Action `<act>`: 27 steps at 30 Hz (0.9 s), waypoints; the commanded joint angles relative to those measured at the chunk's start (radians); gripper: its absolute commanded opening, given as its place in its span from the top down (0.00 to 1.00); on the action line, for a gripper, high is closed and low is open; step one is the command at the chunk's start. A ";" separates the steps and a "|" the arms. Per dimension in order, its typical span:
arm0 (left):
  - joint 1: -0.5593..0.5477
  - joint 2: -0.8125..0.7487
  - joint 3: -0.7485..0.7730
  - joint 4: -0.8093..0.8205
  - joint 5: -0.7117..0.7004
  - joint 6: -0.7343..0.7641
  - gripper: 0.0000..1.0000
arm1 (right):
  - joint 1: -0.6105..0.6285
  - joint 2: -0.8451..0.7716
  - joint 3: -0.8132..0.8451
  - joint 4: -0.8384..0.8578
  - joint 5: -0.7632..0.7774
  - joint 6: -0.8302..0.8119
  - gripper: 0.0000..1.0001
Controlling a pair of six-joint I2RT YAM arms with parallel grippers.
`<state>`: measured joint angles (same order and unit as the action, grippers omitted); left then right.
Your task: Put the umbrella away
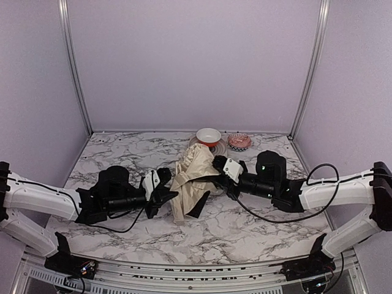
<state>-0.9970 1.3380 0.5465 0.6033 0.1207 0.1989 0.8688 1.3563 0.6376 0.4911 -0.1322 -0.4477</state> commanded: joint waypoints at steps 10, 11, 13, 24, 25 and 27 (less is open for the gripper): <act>-0.287 0.203 0.154 -0.011 -0.230 0.123 1.00 | -0.174 0.052 0.236 -0.062 0.200 0.327 1.00; -0.292 0.221 0.163 -0.011 -0.215 0.119 1.00 | -0.185 0.049 0.249 -0.070 0.198 0.347 1.00; -0.305 0.241 0.172 -0.011 -0.190 0.117 1.00 | -0.202 0.042 0.277 -0.092 0.197 0.365 1.00; -0.314 0.109 0.077 -0.006 -0.244 0.208 0.43 | -0.155 -0.093 0.184 -0.082 -0.208 0.016 1.00; -0.315 0.087 0.065 -0.006 -0.241 0.216 0.35 | -0.144 -0.102 0.175 -0.081 -0.211 -0.018 1.00; -0.315 0.020 0.029 -0.012 -0.225 0.227 0.29 | -0.139 -0.120 0.163 -0.083 -0.227 -0.073 1.00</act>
<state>-1.3132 1.4681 0.6212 0.6128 -0.1478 0.3836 0.7055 1.2953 0.8120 0.3077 -0.2646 -0.3687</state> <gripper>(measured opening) 0.669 0.271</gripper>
